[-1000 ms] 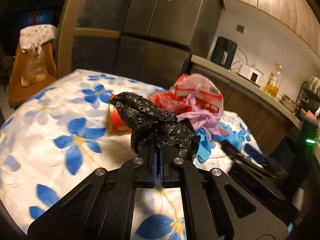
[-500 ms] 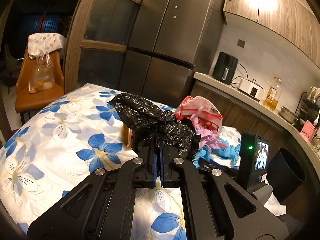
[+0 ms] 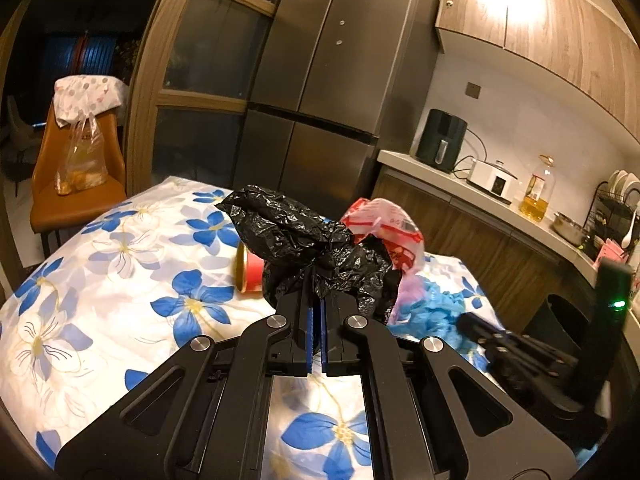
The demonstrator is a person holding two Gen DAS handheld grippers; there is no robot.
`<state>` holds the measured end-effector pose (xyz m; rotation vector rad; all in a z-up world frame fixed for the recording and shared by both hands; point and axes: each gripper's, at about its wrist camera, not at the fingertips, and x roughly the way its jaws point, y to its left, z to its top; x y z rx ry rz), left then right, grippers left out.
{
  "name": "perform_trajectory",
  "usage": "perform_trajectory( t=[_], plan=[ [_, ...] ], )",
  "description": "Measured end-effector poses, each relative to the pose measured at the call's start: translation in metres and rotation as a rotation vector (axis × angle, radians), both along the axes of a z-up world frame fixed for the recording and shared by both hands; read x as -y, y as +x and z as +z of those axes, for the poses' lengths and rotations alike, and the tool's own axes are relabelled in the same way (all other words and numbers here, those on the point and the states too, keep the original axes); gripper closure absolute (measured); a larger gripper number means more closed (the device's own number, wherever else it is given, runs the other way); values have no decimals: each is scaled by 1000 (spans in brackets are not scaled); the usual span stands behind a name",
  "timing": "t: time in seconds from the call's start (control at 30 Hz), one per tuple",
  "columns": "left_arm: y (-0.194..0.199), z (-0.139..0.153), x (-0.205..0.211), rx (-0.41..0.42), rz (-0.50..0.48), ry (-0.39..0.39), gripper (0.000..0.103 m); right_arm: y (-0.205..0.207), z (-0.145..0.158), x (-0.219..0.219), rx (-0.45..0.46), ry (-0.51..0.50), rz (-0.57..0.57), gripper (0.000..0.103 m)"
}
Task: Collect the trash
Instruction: 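Grasp a blue glove with the right tool while the left tool holds the black bag, then carry the black bag and blue glove over the bin and open both tools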
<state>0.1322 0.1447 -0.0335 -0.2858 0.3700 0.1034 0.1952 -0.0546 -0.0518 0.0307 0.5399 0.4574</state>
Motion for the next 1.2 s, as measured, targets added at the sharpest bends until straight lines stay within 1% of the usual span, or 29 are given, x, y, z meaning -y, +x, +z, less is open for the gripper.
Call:
perform_trajectory(
  t=[0.2,0.33,0.63,0.97,1.1,1.2],
  plan=[
    [-12,5,19,14,-24,12,102,-28,27,30,61,46,-28,101],
    [-15,9,35,19,-49,23,102,-39,42,54,102,70,-58,101],
    [-8,16,79,30,-130,52,102,-55,61,106,164,105,-150,101],
    [18,31,155,74,-284,104,102,-56,78,172,227,114,-303,101],
    [32,40,195,101,-366,124,102,-56,85,201,259,107,-376,101],
    [42,46,225,111,-424,123,102,-55,90,224,278,105,-437,101]
  ],
)
